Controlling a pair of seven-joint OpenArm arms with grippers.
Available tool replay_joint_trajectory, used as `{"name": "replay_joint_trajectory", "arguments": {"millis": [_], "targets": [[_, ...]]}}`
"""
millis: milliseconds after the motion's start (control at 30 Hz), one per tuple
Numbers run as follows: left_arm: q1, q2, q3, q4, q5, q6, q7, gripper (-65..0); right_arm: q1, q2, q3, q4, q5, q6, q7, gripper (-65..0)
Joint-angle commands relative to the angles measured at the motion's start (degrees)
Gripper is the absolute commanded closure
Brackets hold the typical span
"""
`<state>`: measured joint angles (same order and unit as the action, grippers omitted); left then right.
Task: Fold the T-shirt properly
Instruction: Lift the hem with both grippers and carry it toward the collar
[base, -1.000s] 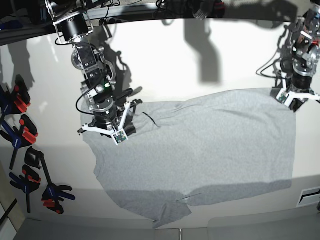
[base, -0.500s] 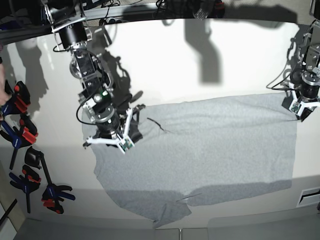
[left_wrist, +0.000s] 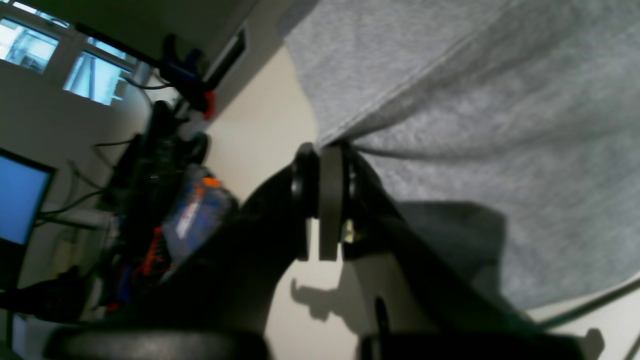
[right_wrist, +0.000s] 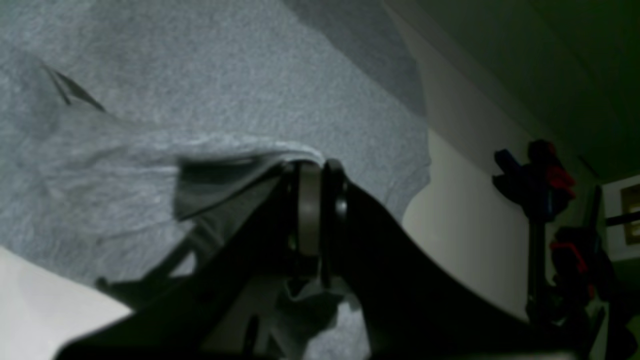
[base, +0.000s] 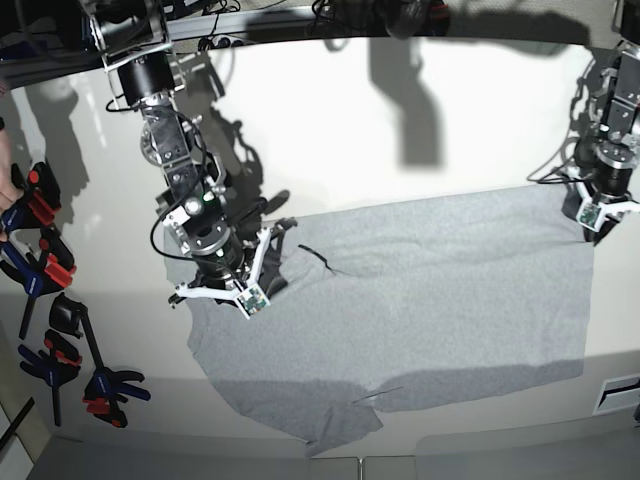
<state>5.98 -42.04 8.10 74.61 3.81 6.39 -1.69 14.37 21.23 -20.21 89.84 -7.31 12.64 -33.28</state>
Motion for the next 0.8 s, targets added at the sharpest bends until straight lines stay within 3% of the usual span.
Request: {"name": "replay_joint_trajectory", "arguments": {"millis": [0, 167, 400, 567, 767], "targets": [[-1.3, -1.0, -0.5, 0.7, 0.0, 1.1, -1.6, 0.0, 1.9, 0.3, 0.4, 0.0, -0.3, -0.5, 1.6, 0.0], [-3.1, 1.7, -0.5, -0.5, 0.2, 1.1, -1.4, 0.0, 4.3, -0.3, 0.4, -6.0, 0.0, -0.5, 2.8, 0.0], [-10.3, 6.1, -0.5, -11.5, 0.2, 1.1, -2.2, 0.0, 9.6, -4.8, 0.4, -17.0, -0.2, -0.4, 5.7, 0.0], [-12.6, 6.6, -0.5, -16.4, 0.2, 1.1, -6.1, 0.0, 15.1, -8.1, 0.3, -27.1, -0.4, 3.5, 8.3, 0.0], [-12.7, 6.8, -0.5, -16.4, 0.2, 1.1, -6.1, 0.0, 19.6, -9.5, 0.3, -33.4, -1.9, 3.8, 10.0, 0.0]]}}
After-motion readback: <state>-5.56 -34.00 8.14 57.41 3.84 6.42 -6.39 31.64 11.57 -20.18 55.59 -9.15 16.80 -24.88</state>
